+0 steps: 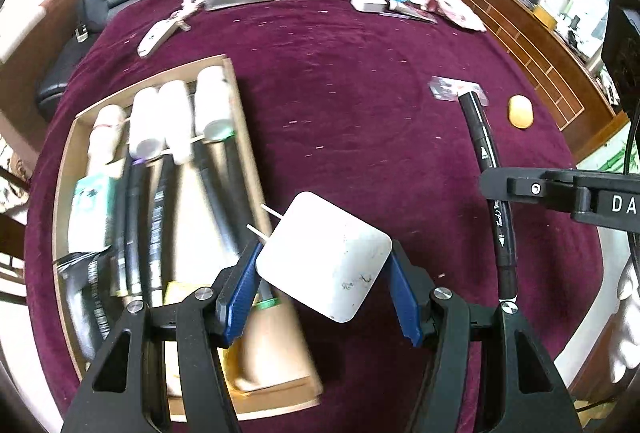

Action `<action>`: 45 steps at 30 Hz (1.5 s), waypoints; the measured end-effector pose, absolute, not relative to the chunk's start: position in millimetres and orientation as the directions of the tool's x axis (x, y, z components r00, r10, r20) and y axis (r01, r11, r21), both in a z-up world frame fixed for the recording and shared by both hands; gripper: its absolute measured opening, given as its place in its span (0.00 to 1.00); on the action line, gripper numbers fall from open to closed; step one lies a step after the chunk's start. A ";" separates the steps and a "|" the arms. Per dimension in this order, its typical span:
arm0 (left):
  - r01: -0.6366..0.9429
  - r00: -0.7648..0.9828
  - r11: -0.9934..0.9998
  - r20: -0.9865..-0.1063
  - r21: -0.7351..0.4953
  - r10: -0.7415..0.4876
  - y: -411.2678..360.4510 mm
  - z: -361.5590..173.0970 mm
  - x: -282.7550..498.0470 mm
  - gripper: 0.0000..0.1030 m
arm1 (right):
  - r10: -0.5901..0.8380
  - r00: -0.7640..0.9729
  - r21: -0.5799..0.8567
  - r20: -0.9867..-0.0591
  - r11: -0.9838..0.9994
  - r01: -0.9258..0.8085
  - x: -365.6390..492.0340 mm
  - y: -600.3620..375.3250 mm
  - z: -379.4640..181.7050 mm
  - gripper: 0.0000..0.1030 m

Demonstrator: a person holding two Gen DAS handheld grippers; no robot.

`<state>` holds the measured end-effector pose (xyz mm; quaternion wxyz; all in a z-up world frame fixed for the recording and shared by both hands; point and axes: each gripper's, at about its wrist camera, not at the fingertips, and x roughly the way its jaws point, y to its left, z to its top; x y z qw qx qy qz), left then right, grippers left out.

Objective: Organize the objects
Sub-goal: 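Carry the charger and marker over the cardboard tray with both grippers, then lower the charger and marker into the tray and open both grippers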

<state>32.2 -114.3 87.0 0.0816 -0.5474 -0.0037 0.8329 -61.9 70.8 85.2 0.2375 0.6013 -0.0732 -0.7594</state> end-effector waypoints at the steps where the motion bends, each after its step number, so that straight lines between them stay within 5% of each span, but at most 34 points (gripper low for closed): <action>1: -0.123 -0.390 -0.988 -0.911 -0.095 0.137 -120.4 87.5 33.8 0.53 | -0.454 -0.158 0.401 -0.877 -0.872 0.281 -61.1 62.8 86.2 0.12; 25: 0.008 -0.378 -0.993 -0.919 -0.120 0.108 -259.0 76.1 46.3 0.53 | -0.508 -0.020 0.462 -0.861 -0.798 0.387 -53.9 -104.1 76.9 0.13; 45: -0.013 -0.369 -0.993 -0.922 -0.120 0.116 -270.3 60.5 28.3 0.53 | -0.409 -0.015 0.378 -0.912 -0.855 0.355 -73.0 -137.8 37.4 0.13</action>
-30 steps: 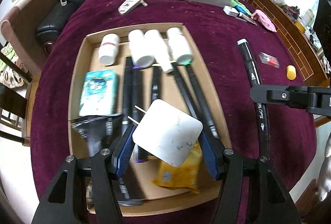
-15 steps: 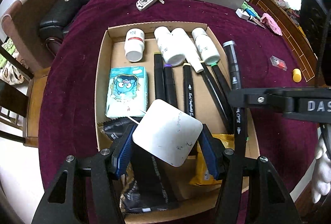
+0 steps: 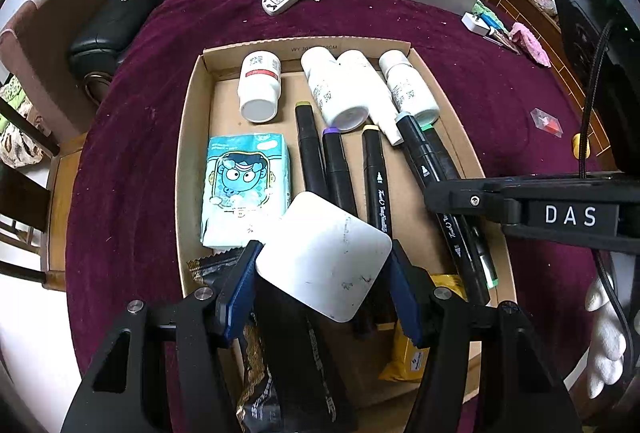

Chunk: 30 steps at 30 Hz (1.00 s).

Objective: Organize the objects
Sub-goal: 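Lower the charger and marker into the tray and open both grippers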

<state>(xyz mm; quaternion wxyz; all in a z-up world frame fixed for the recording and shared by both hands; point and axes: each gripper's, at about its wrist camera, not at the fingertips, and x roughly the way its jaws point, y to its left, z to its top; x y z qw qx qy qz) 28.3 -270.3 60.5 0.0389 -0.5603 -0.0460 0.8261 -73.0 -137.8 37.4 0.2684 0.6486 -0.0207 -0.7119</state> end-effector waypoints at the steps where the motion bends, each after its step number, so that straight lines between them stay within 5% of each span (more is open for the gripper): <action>1: -0.013 -0.368 -0.993 -0.923 -0.119 0.115 -270.0 59.9 27.2 0.53 | -0.406 -0.014 0.375 -0.914 -0.856 0.354 -74.2 -138.1 36.2 0.13; 30: 0.008 -0.365 -0.993 -0.925 -0.117 0.106 -271.4 42.2 12.4 0.56 | -0.334 -0.060 0.286 -0.941 -0.875 0.390 -78.3 -155.4 28.4 0.13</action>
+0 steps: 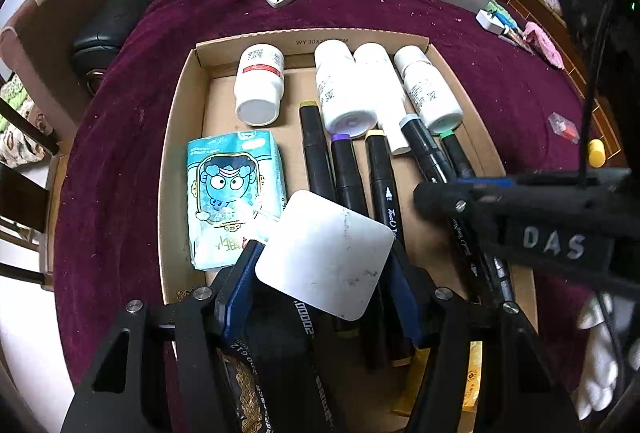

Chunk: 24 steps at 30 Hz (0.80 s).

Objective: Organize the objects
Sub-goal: 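Lower the charger and marker into the tray and open both grippers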

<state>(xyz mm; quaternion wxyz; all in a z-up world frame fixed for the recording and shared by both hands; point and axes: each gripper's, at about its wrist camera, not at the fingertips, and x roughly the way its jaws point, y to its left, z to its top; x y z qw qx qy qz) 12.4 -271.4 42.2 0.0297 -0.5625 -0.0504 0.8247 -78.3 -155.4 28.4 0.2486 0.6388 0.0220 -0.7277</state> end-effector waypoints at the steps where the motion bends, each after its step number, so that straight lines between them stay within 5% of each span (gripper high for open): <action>1: 0.005 -0.366 -0.992 -0.924 -0.124 0.114 -271.7 42.3 12.5 0.57 | -0.334 -0.059 0.287 -0.941 -0.876 0.388 -77.9 -155.5 27.6 0.13; 7: 0.015 -0.373 -0.987 -0.917 -0.157 0.140 -274.3 44.0 12.2 0.59 | -0.374 -0.064 0.328 -0.925 -0.873 0.360 -77.2 -150.0 35.9 0.25; 11: 0.054 -0.392 -0.982 -0.909 -0.180 0.145 -279.5 49.8 13.0 0.59 | -0.385 -0.119 0.322 -0.915 -0.875 0.361 -74.2 -138.8 53.8 0.48; 15: 0.100 -0.465 -0.985 -0.882 -0.144 0.082 -279.2 71.1 20.9 0.59 | -0.407 -0.136 0.335 -0.903 -0.867 0.370 -72.2 -127.0 65.9 0.48; 20: 0.229 -0.586 -0.973 -0.794 0.029 -0.162 -266.6 122.5 43.4 0.59 | -0.435 -0.142 0.348 -0.889 -0.844 0.408 -62.3 -115.1 76.5 0.48; 24: 0.315 -0.641 -0.949 -0.730 0.033 -0.239 -263.9 163.5 67.5 0.77 | -0.461 -0.144 0.360 -0.875 -0.821 0.443 -52.1 -105.8 83.1 0.48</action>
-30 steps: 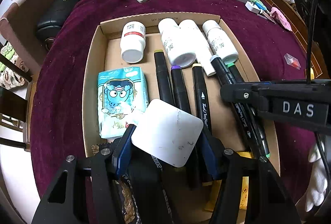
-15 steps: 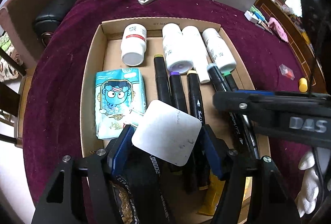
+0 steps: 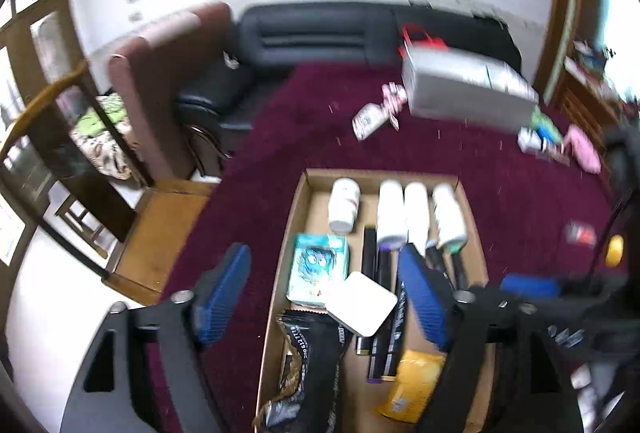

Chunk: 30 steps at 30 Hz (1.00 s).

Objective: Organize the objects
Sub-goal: 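Lower the charger and marker into the tray and open both grippers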

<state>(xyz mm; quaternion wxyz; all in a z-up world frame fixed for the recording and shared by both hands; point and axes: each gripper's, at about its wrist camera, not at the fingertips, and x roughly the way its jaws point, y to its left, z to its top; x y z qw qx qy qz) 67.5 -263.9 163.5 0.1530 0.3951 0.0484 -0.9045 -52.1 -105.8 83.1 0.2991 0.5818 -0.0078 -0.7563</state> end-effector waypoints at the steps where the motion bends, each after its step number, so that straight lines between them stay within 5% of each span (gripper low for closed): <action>1: 0.325 -0.652 -0.945 -0.720 0.020 -0.239 -267.8 171.8 72.1 0.78 | -0.465 -0.147 0.359 -0.873 -0.817 0.452 -49.5 -104.4 84.7 0.48; 5: 0.387 -0.650 -0.909 -0.745 -0.156 -0.149 -275.8 189.4 86.4 0.96 | -0.477 -0.167 0.339 -0.863 -0.791 0.510 -32.8 -101.1 96.1 0.48; 7: 0.403 -0.646 -0.887 -0.757 -0.227 -0.099 -280.2 187.0 88.5 0.97 | -0.477 -0.175 0.323 -0.861 -0.780 0.537 -25.4 -99.2 99.9 0.48; 30: 0.523 -0.528 -0.851 -0.804 -0.055 -0.273 -266.4 174.2 133.3 0.97 | -0.417 -0.209 0.171 -0.884 -0.707 0.687 34.4 -95.6 97.5 0.50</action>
